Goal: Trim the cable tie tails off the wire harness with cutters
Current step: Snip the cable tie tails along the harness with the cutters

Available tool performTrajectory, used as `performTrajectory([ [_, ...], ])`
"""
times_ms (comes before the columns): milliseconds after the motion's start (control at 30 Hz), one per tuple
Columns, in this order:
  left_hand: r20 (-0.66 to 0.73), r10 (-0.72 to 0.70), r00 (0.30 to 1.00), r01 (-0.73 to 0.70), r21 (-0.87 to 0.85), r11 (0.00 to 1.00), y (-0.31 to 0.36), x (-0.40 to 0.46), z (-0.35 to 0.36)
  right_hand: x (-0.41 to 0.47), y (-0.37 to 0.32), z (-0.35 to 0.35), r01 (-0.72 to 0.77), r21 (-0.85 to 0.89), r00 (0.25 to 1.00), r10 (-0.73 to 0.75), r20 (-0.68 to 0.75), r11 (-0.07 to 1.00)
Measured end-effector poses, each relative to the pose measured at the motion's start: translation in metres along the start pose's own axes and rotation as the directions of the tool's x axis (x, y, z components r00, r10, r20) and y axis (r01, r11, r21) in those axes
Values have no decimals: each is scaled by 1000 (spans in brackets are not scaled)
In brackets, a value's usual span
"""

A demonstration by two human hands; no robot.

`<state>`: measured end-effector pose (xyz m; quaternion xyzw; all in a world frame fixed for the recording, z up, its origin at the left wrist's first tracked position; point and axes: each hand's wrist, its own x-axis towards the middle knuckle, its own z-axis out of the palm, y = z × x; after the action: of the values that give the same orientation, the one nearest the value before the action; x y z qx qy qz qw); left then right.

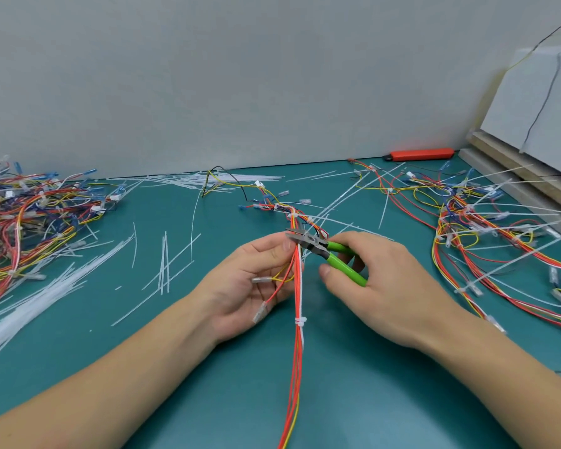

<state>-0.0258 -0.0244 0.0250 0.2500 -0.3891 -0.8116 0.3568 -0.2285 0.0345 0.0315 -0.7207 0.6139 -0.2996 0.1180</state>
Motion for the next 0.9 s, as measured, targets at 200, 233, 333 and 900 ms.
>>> performTrajectory([
  [200, 24, 34, 999, -35, 14, 999, -2, 2, 0, -1, -1, 3, -47, 32, 999, 48, -27, 998],
  [233, 26, 33, 999, -34, 22, 999, -2, 2, 0, -1, -1, 3, -56, 34, 998, 57, -26, 998],
  [333, 19, 27, 999, -27, 23, 999, -2, 2, -1, -1, -1, 4, -80, 36, 996, 81, -26, 996],
  [900, -76, -21, 997, 23, 22, 999, 2, 0, 7, -2, -2, 2, -99, -35, 994, 98, -37, 994],
])
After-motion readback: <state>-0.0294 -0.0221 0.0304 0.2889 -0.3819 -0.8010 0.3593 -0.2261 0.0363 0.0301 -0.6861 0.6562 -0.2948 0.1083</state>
